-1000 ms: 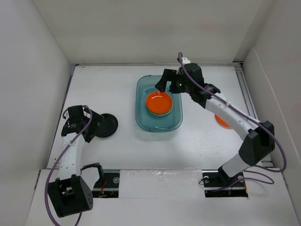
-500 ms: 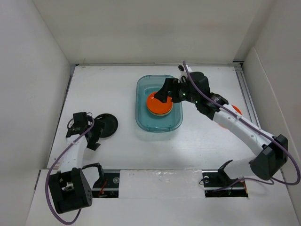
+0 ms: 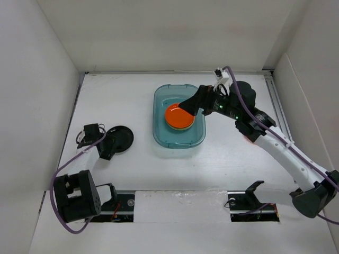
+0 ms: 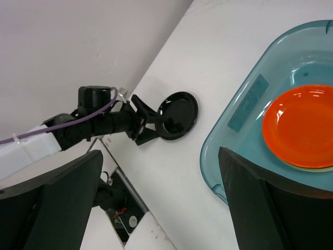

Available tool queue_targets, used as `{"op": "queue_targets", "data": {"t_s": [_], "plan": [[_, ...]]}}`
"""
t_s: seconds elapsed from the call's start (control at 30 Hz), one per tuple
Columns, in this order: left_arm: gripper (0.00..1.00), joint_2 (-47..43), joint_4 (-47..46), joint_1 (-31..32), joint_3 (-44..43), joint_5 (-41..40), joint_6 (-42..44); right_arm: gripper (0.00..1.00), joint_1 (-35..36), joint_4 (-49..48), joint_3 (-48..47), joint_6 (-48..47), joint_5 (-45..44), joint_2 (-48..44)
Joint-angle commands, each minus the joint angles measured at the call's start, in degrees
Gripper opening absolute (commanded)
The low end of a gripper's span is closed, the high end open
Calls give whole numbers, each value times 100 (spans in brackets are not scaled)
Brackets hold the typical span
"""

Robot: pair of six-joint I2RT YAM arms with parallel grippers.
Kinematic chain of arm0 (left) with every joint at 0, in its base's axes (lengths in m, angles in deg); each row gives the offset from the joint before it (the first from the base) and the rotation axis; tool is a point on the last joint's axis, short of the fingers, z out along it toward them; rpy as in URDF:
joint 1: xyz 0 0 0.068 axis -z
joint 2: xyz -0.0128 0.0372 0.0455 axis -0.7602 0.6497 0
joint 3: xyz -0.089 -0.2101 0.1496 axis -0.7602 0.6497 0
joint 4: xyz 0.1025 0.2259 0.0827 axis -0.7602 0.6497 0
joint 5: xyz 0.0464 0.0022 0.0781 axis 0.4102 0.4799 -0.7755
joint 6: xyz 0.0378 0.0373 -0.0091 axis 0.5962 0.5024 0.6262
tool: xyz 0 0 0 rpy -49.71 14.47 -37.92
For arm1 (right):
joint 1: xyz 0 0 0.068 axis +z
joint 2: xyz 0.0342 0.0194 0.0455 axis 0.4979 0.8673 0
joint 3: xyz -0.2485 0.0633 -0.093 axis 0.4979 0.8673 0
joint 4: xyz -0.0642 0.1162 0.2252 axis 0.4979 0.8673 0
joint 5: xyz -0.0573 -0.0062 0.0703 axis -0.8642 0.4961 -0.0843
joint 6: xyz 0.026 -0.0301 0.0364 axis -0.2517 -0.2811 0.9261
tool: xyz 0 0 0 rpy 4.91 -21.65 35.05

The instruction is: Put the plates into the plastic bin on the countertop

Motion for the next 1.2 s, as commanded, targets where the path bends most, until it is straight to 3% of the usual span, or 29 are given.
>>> {"op": "queue_targets", "data": {"t_s": [0.0,0.03,0.07,0.13,0.2,0.4,0.6,0.77,0.83,1.07,1.17], "plan": [[52,401,-120,-3,390,-234,-47,98,-77,-327,-98,67,217,-318],[33,488,-120,-3,390,-303,-99,98,-138,-327,-98,67,217,-370],[21,541,-173,-3,390,-304,-99,98,-139,-327,-98,119,269,-475],[15,691,-225,-3,390,-304,-99,98,-191,-327,-37,119,270,-529],[1,857,-226,-3,338,-357,-99,96,-191,-327,25,119,270,-695],[0,1060,-235,-3,-92,-409,93,96,-244,-257,25,119,165,-889],[0,-414,20,-3,-1206,-603,409,96,-568,-195,454,260,-485,-1285],[0,-400,-585,-3,-2324,695,1349,96,-832,165,762,260,-784,-1495],[0,197,-726,294,-2797,1443,1700,96,-981,375,990,338,-1196,-1566],[0,1569,-832,2779,-4160,927,1948,100,-1684,623,1800,980,-2393,-2102],[0,2184,-832,3229,-4530,926,2001,100,-1905,781,1950,1033,-2289,-2418]]}}
